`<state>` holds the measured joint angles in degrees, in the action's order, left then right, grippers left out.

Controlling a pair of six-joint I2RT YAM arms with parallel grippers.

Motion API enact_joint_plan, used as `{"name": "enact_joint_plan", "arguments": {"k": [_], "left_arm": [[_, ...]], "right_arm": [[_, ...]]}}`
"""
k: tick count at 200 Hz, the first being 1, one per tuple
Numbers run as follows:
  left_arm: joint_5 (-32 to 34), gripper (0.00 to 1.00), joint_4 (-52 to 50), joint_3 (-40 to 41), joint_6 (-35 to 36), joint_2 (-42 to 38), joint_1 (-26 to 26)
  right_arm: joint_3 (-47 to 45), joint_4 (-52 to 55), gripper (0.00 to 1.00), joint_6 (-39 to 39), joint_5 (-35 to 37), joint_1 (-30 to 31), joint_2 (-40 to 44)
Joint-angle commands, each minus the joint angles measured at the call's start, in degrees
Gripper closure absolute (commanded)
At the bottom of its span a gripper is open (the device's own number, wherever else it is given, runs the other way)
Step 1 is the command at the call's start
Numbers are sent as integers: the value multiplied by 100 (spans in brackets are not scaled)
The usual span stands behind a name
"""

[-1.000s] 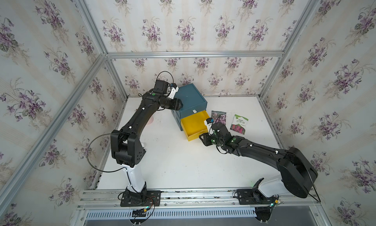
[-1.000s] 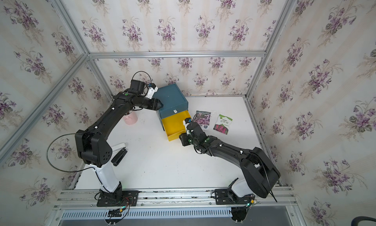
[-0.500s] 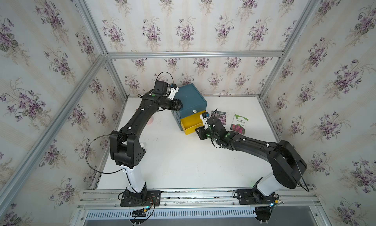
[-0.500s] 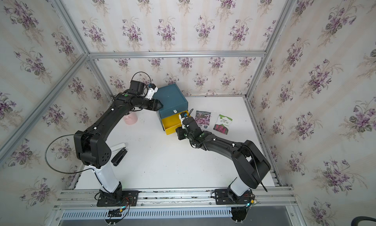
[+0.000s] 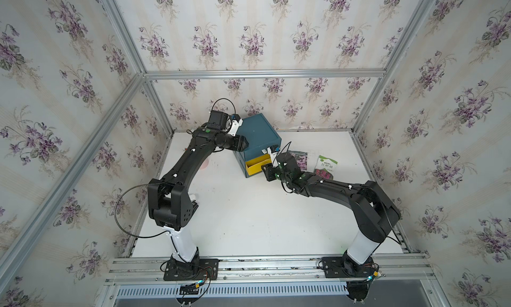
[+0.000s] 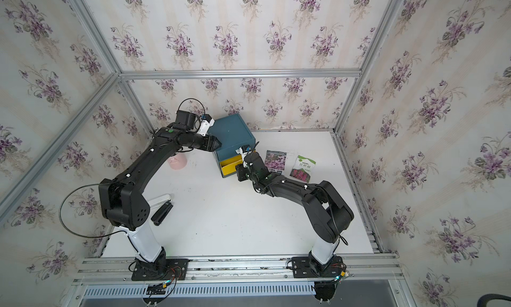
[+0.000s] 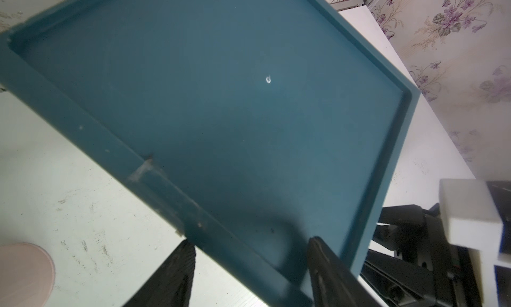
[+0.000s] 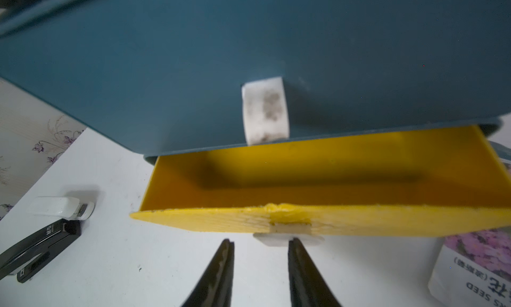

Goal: Take the seed bags out of the drawer
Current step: Close the drawer in the storage box.

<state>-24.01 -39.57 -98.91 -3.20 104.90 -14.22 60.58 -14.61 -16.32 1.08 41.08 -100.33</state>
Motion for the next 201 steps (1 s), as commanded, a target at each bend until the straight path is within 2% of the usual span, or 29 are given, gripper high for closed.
{"name": "enact_joint_plan", "arguments": {"k": [1,116,169,201], "left_arm": [[379,33,-1051,94,264,68,16],[380,33,-1042,129,268,39,24],[379,32,-1053,135,277,21,37],[378,32,-1052,127,283,21,41]], "right_arm": [[73,-463,63,-1,117,-19,-145],[403,-970,63,-279,208,-91,-647],[-238,-788,59,-673,142,-106,-110],[-698,-562,54,-1180,-84,-167,197]]}}
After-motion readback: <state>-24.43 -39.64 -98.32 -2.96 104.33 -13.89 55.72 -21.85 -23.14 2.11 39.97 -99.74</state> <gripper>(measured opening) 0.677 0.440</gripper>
